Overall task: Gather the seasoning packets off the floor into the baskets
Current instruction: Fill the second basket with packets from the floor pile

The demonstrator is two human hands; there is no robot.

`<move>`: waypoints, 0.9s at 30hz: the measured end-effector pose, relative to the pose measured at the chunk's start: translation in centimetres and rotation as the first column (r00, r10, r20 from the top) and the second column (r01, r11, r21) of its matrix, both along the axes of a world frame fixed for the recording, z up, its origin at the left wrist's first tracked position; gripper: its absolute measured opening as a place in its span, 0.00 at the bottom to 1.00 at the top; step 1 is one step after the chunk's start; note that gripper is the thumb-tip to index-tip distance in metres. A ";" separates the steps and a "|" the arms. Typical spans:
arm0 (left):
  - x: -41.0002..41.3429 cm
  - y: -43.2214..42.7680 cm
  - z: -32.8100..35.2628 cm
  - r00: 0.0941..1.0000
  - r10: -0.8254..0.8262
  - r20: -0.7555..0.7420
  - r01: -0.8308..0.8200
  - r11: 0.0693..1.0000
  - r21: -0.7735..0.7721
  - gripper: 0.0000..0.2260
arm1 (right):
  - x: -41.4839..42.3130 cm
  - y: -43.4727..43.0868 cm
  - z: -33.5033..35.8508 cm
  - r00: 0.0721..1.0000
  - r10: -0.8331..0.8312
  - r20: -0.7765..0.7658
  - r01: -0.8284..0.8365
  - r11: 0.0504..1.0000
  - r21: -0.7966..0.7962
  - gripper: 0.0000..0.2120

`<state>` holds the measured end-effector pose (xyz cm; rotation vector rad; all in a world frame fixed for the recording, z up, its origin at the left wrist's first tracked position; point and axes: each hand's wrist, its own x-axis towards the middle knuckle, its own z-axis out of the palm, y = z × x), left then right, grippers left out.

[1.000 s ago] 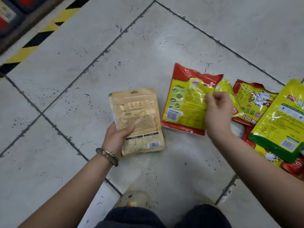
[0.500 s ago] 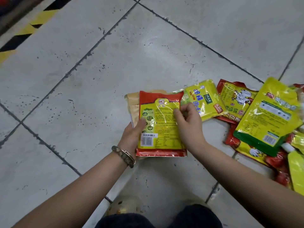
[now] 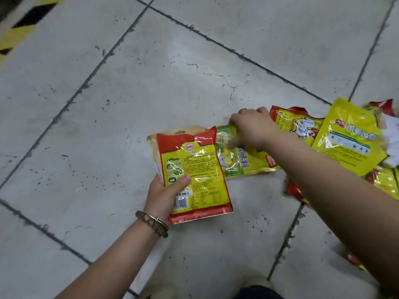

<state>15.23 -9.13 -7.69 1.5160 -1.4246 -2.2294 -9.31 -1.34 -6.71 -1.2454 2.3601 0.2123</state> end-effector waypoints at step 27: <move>-10.3 14.4 37.3 0.503 -0.863 -0.040 0.855 0.490 0.167 0.14 | 20.3 30.0 36.4 -0.392 -0.496 0.775 0.569 -0.792 -0.220 0.10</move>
